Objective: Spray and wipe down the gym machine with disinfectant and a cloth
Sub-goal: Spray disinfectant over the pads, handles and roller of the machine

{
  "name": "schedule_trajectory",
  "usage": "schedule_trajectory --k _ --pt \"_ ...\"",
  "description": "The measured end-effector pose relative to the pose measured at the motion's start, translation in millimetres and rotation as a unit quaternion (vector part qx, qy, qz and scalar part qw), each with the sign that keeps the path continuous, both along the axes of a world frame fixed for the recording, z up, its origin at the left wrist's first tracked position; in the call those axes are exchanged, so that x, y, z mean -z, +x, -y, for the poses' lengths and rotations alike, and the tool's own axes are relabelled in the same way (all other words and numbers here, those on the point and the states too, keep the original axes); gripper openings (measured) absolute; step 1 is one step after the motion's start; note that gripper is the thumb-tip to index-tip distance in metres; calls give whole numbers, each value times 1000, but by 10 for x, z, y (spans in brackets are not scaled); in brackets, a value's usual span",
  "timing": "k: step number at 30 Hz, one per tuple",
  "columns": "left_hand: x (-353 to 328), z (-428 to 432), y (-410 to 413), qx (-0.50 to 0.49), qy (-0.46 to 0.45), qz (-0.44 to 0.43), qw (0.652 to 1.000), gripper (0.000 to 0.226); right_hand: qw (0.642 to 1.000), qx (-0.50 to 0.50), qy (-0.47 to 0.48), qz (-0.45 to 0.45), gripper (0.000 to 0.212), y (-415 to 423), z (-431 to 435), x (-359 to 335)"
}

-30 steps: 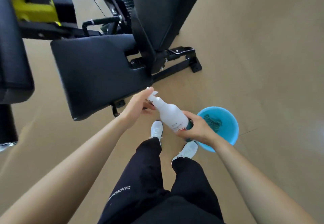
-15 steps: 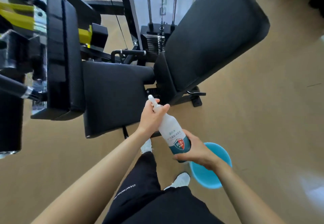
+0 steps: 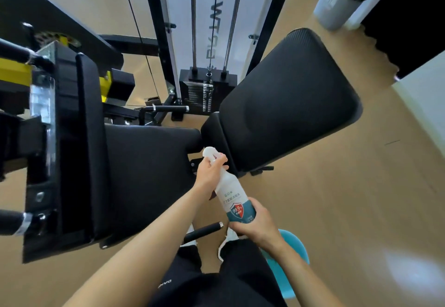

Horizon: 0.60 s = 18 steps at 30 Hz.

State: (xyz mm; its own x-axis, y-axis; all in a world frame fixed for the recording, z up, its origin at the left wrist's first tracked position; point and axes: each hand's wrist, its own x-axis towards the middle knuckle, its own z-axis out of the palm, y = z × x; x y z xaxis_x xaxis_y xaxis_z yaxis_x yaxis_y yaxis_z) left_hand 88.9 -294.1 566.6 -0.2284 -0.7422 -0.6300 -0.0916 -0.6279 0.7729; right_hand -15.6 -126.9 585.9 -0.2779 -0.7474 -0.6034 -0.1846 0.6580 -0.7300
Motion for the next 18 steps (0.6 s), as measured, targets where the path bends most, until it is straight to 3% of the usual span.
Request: schedule_trajectory --k 11,14,18 --pt "-255 337 -563 -25 19 8 999 32 998 -17 -14 60 68 -601 306 -198" --pt "-334 412 -636 -38 31 -21 999 20 997 0 -30 75 67 -631 341 -261" --pt "-496 503 -666 -35 10 -86 996 25 994 24 -58 87 70 -613 372 -316"
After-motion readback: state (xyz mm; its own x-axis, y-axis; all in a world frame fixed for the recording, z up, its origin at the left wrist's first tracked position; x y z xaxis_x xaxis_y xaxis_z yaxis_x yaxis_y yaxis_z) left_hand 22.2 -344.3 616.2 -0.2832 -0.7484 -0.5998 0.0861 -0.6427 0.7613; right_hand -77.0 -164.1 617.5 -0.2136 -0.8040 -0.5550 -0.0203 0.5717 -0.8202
